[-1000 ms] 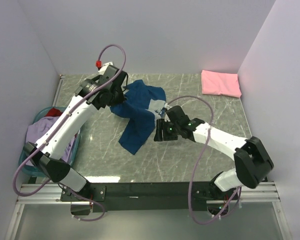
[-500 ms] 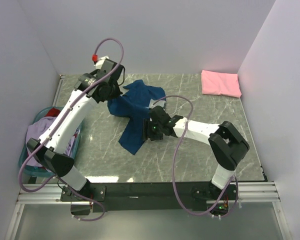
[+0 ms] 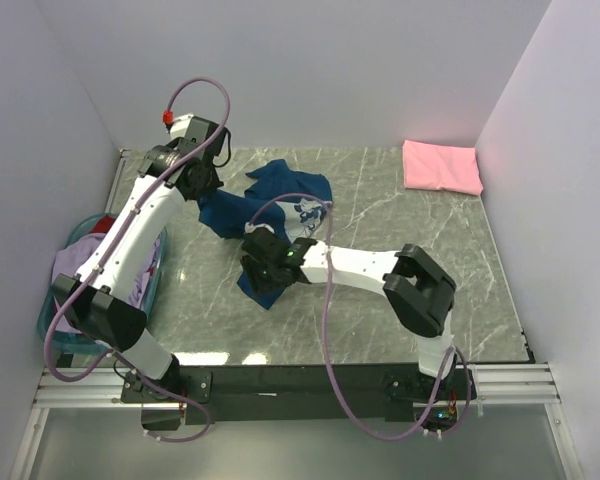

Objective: Fold and stack the t-shirts
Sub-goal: Flatten the tshirt out

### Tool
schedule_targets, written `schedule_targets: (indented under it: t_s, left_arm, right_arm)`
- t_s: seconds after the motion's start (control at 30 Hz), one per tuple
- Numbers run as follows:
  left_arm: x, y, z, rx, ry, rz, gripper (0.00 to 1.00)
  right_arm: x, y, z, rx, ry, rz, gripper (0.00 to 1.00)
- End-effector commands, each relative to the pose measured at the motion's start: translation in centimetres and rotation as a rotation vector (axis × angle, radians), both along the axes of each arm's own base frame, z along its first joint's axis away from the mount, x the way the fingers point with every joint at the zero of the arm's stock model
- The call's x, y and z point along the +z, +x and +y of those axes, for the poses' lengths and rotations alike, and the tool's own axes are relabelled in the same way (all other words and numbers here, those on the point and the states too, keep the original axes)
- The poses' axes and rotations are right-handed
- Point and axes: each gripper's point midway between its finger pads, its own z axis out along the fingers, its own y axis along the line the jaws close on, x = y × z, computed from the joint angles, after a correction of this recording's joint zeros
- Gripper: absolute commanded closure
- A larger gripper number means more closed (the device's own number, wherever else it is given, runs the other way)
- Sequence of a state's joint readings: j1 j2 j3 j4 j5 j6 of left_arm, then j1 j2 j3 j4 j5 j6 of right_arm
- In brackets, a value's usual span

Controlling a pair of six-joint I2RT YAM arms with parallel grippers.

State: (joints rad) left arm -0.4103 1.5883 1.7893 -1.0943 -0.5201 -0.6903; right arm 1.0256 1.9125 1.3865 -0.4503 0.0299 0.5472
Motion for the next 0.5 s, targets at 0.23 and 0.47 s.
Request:
schedule_targets:
  t_s: [0.23, 0.47]
  left_arm:
    - [0.8, 0.7, 1.5, 0.01, -0.005, -0.051, 0.99]
    - [-0.1, 1.2, 1.6, 0.009, -0.015, -0.038, 0.99]
  right_arm:
    - [-2.1, -1.0, -0.4, 0.069, -0.22, -0.001, 0.41]
    - [-3.5, -1.5, 0.4, 0.112, -0.31, 0.004, 0.47]
